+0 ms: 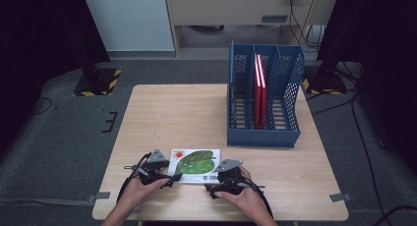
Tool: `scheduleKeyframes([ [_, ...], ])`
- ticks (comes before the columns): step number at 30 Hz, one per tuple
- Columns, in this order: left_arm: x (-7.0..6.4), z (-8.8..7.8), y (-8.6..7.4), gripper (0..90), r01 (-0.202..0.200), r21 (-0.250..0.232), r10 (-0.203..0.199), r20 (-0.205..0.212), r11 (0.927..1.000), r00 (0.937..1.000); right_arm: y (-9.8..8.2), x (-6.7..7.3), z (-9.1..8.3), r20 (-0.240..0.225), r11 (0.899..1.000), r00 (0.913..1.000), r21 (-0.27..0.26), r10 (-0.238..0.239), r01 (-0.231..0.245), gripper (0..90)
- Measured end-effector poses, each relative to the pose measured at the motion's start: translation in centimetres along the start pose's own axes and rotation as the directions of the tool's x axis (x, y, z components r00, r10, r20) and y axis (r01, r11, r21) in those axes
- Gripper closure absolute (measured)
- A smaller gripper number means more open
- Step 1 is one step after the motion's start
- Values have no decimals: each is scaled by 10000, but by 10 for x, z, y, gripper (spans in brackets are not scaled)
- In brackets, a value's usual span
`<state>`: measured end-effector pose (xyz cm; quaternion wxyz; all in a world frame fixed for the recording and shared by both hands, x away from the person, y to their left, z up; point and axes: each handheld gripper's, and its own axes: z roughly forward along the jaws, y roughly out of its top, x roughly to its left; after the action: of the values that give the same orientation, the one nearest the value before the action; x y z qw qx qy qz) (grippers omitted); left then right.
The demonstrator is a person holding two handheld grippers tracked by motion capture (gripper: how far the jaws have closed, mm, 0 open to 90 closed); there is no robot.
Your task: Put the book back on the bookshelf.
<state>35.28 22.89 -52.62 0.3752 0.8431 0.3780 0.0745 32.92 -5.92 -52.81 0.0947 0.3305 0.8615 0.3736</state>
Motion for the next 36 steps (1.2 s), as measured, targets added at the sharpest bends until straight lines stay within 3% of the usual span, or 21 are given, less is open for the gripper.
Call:
scheduleKeyframes([
  [5, 2, 2, 2, 129, -93, -37, 93, -218, 9999, 9997, -1, -3, 1, 49, 9999, 10000, 105, 22, -23, 157],
  [11, 9, -3, 8, 94, -173, -397, 168, -121, 9991, 9998, -6, -3, -2, 152, 9999, 9998, 85, 100, -101, 164],
  [16, 20, -3, 14, 89, -575, -283, 567, -276, 9979, 9980, -5, -2, -1, 181, 9999, 9998, 48, 100, -101, 159],
  [18, 24, -1, 18, 90, -558, -276, 552, -226, 9981, 9982, -5, -2, -1, 202, 9999, 9997, 45, 113, -114, 156],
  [21, 27, 7, 25, 102, -759, 155, 761, -142, 9970, 9970, -5, -1, 0, 213, 9999, 9997, 28, 125, -125, 154],
  [28, 41, 17, 25, 102, -221, 213, 222, -49, 9995, 9997, -5, 2, 1, 319, 10000, 9995, 32, -24, 23, 165],
  [36, 44, 19, 31, 146, -254, 379, 249, 140, 9990, 9996, -4, 7, 4, 555, 9995, 9981, 154, -267, 259, 144],
])
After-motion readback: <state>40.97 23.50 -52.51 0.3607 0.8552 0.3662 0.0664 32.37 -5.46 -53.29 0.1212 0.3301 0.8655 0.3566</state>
